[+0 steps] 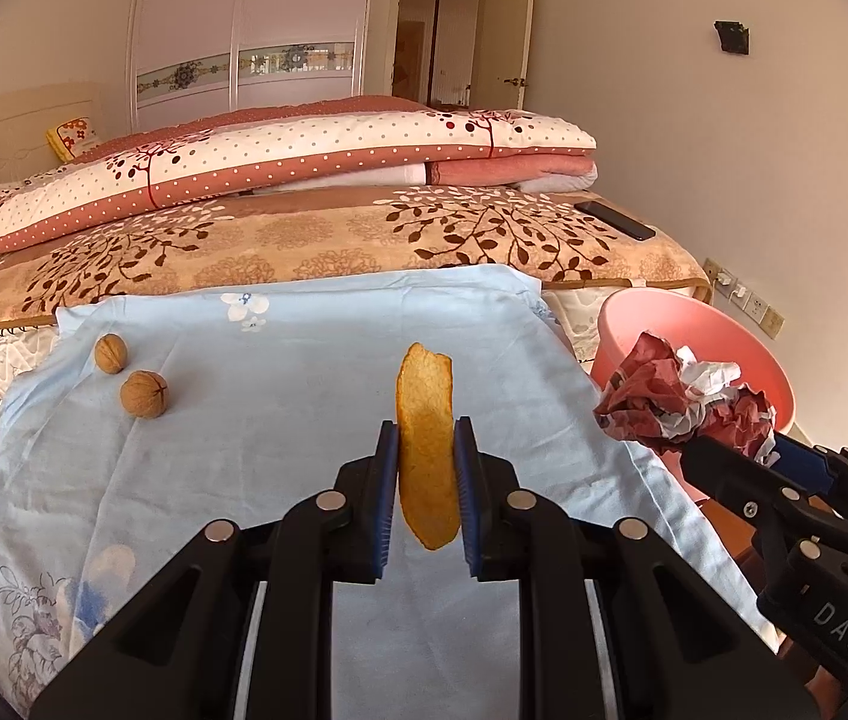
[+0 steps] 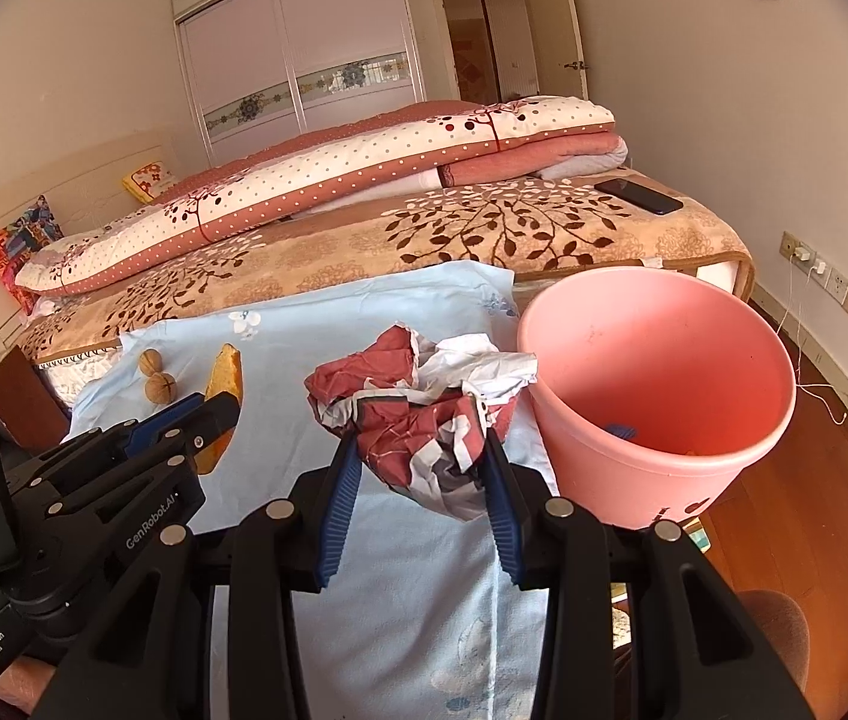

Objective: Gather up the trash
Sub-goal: 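Carry the orange peel and red paper over the pink bucket with both tools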

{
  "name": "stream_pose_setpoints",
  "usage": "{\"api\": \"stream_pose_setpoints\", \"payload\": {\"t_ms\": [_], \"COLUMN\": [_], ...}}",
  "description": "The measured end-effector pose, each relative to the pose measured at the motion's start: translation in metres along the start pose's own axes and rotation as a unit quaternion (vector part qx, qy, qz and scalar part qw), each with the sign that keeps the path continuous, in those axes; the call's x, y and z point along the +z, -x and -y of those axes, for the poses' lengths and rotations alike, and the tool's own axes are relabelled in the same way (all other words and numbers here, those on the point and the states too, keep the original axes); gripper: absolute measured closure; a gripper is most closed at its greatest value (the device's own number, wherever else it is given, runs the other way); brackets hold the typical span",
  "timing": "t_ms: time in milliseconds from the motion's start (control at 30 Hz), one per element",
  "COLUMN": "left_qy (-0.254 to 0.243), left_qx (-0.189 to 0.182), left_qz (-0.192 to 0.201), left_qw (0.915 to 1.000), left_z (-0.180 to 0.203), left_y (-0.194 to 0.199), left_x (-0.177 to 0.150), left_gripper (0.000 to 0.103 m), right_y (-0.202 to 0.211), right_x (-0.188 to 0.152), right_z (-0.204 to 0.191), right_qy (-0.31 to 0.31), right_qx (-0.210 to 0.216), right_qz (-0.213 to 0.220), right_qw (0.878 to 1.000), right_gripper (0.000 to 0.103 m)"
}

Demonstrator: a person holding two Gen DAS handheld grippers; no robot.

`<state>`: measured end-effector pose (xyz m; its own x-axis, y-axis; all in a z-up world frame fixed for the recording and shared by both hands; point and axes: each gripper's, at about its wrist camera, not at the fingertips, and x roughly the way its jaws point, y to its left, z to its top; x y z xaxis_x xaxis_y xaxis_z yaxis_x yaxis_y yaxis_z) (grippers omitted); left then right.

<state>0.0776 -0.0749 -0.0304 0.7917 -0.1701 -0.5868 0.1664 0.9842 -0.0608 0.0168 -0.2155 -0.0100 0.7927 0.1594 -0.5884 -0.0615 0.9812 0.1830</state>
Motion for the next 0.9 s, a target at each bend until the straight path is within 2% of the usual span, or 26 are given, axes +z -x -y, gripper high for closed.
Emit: {"api": "stream_pose_setpoints", "payload": {"t_ms": [367,900], "left_qy": [0.006,0.043], "left_qx": [0.008,0.027], "left_qz": [0.002,0.029], "left_qw": [1.0000,0.9983], "left_z": [-0.022,-0.029], "left_y": [0.008,0.023], "left_x": [-0.006,-0.009], "left_gripper": [0.085,0.085], "right_y": [-0.001,0.002], "right_x": [-0.003,-0.004], "right_z": [-0.015,-0.015], "right_qy": [-0.009,0.011], "right_qx": [-0.010,-0.013], "right_qz": [-0.003,0.010], "right_qw": [1.000,1.000], "right_gripper": [0.064,0.064]}}
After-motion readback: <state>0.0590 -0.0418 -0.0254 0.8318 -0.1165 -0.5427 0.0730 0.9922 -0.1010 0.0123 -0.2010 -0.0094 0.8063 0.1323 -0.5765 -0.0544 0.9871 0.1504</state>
